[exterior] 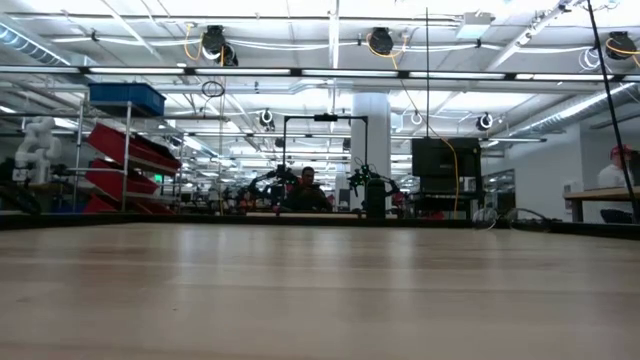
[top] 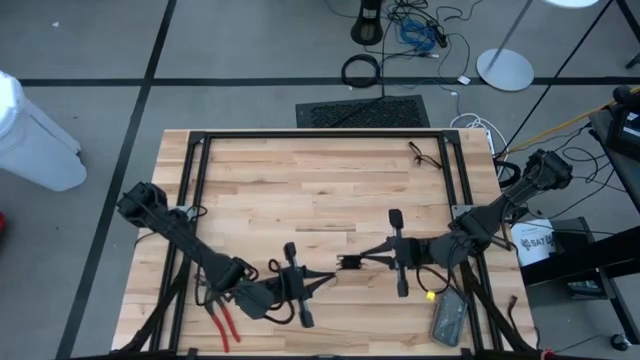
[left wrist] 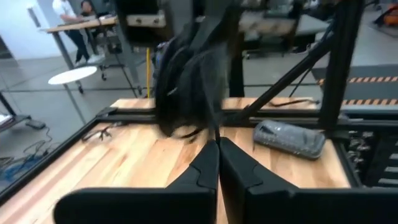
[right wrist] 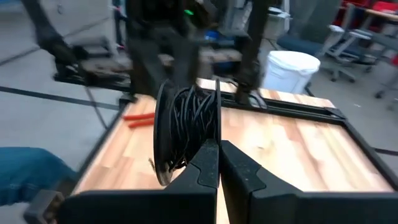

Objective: Coil cords
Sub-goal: Uncoil the black wire from the black spool

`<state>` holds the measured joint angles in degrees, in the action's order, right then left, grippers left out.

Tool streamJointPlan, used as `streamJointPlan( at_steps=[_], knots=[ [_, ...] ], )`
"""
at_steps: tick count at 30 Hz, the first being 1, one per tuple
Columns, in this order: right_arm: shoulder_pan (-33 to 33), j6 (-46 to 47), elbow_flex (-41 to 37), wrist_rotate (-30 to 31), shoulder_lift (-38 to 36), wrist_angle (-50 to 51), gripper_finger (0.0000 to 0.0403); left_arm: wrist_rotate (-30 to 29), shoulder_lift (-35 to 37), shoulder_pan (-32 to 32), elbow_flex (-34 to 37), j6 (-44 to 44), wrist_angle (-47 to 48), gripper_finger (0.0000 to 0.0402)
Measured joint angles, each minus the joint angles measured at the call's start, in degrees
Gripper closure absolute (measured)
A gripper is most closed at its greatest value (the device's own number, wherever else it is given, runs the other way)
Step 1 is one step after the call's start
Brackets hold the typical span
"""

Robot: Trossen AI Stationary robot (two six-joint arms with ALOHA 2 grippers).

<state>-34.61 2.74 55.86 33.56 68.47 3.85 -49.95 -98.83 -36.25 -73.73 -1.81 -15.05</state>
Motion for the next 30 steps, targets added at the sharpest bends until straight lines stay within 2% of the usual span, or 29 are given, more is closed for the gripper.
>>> streamJointPlan(
  at_steps=[6, 9, 15, 21, 30],
  knots=[
    [0.0, 1.2, 0.0, 5.9, 0.2, 3.1, 0.0403, 0.2, 0.0, -0.7, 0.0, 5.3, -8.7, 0.0398],
    [0.0, 1.3, 0.0, 7.6, 0.8, 2.9, 0.0403, 0.6, 0.1, -0.6, 0.0, 5.2, -11.4, 0.0398],
    [0.0, 2.4, 0.0, 13.2, 3.0, 0.4, 0.0403, 7.7, -1.2, 1.9, -0.1, 0.6, -12.2, 0.0398],
    [0.0, 2.3, 0.0, 13.4, 3.7, -2.9, 0.0403, 13.7, -5.3, 4.5, -0.1, -0.9, -13.4, 0.0398],
    [0.0, 2.0, 0.0, 12.8, 3.5, -2.8, 0.0403, 14.8, -6.8, 5.9, -0.1, -2.4, -12.4, 0.0398]
  ],
)
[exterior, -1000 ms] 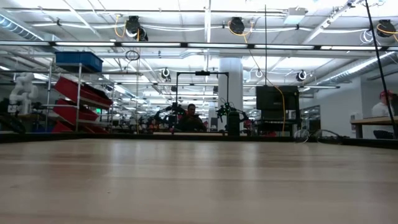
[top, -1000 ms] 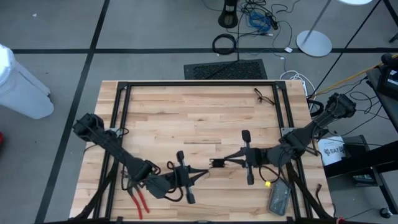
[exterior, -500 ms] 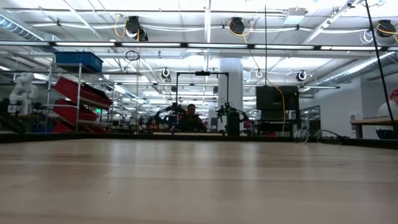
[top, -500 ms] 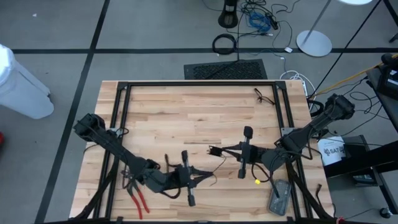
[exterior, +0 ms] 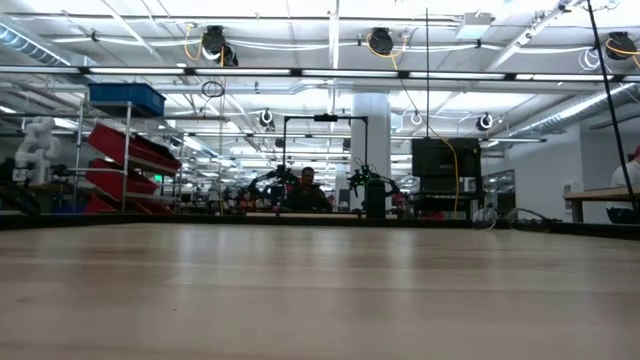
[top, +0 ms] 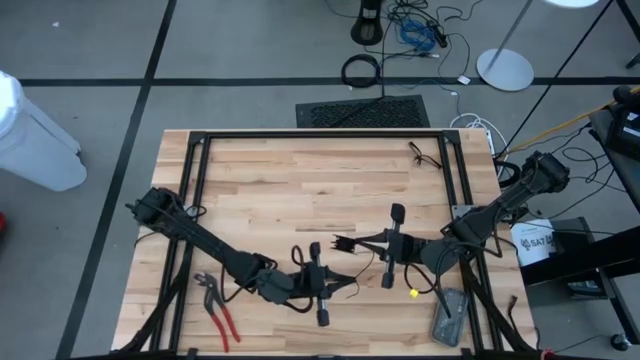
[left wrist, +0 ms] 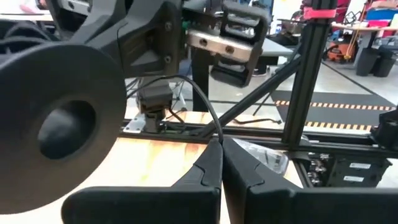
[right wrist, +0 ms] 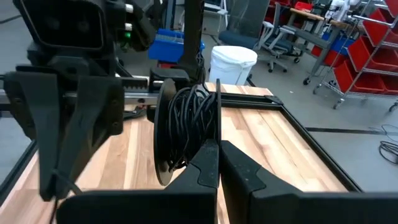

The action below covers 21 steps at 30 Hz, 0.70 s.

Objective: Coil cords
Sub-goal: Uncoil the black wire from the black spool

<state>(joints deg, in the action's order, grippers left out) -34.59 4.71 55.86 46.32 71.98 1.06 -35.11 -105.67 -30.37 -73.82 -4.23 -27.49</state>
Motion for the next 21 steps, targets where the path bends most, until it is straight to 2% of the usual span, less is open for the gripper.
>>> streamJointPlan(
  at_steps=[9, 21],
  knots=[
    [0.0, 0.0, 0.0, -0.4, -1.4, 0.0, 0.0403, -0.1, 0.0, 0.1, 0.0, -2.9, 4.5, 0.0398],
    [0.0, 0.6, 0.0, -6.3, -2.6, 0.0, 0.0403, -0.5, 0.0, 0.4, 0.0, -3.0, 8.5, 0.0398]
  ],
)
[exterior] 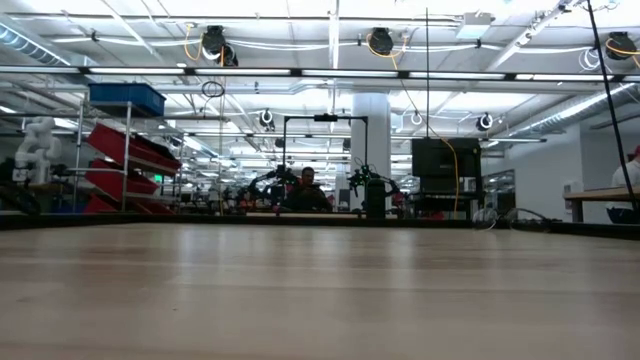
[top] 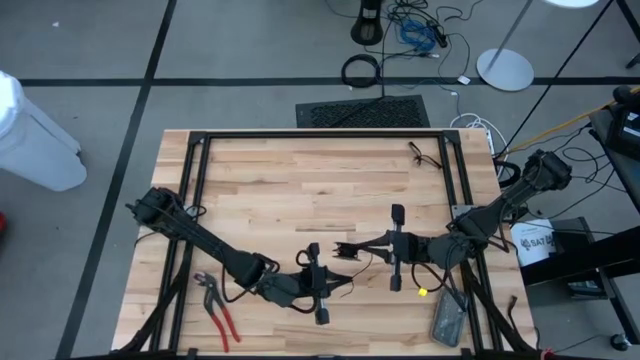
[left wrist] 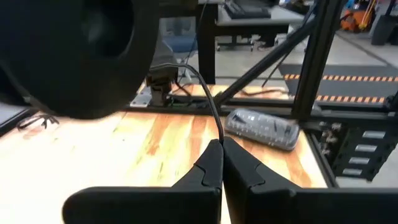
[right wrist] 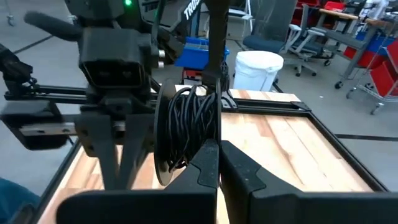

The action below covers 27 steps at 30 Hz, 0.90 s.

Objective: Coil cords
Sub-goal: Uncoil the black wire from the black spool

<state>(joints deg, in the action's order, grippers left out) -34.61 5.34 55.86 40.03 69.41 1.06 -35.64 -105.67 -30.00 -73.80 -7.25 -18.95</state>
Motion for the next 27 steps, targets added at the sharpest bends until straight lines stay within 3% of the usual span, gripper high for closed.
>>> streamJointPlan(
  at_steps=[8, 15, 27],
  knots=[
    [-0.2, 1.1, 0.0, -4.4, -1.8, 0.1, 0.0403, -0.4, 0.0, 0.2, 0.0, -1.5, 2.4, 0.0398],
    [-2.6, 1.1, 0.0, -4.6, -4.4, 2.5, 0.0403, -0.5, 0.6, 0.1, 0.1, -1.8, 6.8, 0.0398],
    [-5.3, 6.1, 0.0, -4.1, -8.5, 11.0, 0.0403, -5.1, 12.1, -4.3, 0.1, -10.0, 23.4, 0.0398]
  ],
)
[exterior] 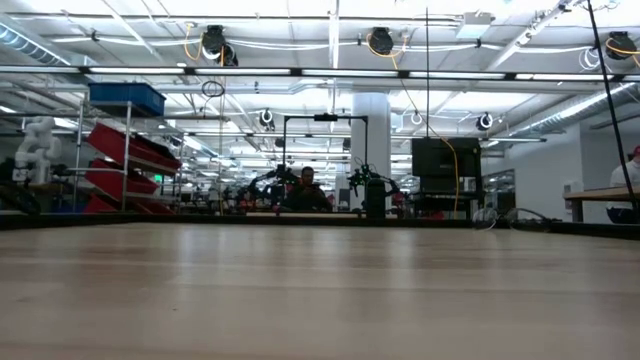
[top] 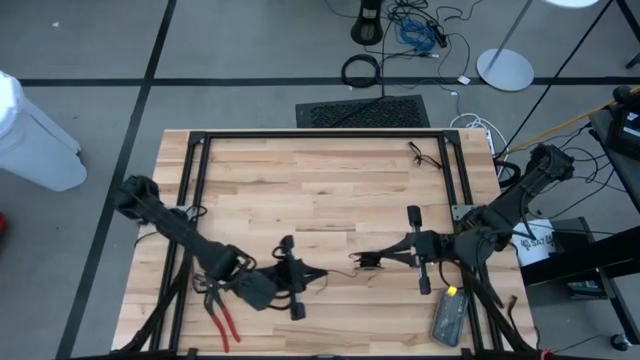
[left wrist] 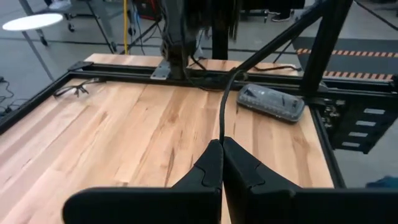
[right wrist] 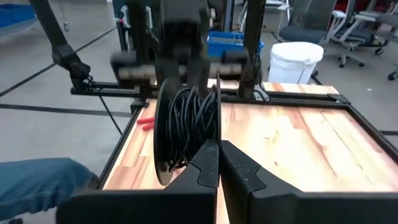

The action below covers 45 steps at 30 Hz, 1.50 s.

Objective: Coil cords
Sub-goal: Uncoil the black wire from the black spool

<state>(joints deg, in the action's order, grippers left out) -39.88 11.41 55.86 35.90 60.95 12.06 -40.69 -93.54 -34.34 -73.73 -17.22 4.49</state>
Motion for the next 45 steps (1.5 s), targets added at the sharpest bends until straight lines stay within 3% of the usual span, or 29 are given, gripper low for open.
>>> streamJointPlan(
  at_steps=[13, 22, 26, 34, 39, 45],
  knots=[
    [0.0, 4.9, 0.0, 0.2, 2.0, 4.1, 0.0403, -10.5, 5.5, -6.1, 0.0, 3.3, 2.5, 0.0398],
    [0.1, 6.6, 0.0, 2.0, 4.7, 4.5, 0.0403, -11.9, 6.3, -6.2, 0.0, 5.0, 1.3, 0.0398],
    [0.4, 8.1, 0.0, 2.1, 6.1, 4.6, 0.0403, -11.9, 6.3, -6.3, 0.0, 10.6, -4.9, 0.0398],
    [0.8, 10.7, 0.0, 5.0, 8.4, 4.9, 0.0403, -5.3, 6.3, -6.7, 0.0, 19.1, -17.9, 0.0398],
    [1.3, 12.2, 0.0, 7.4, 8.6, 5.0, 0.0403, 0.4, 6.3, -6.9, 0.0, 19.2, -21.0, 0.0398],
    [2.2, 11.9, 0.0, 8.1, 8.7, 5.1, 0.0403, 1.7, 3.9, -7.7, 0.0, 19.1, -24.2, 0.0398]
  ],
)
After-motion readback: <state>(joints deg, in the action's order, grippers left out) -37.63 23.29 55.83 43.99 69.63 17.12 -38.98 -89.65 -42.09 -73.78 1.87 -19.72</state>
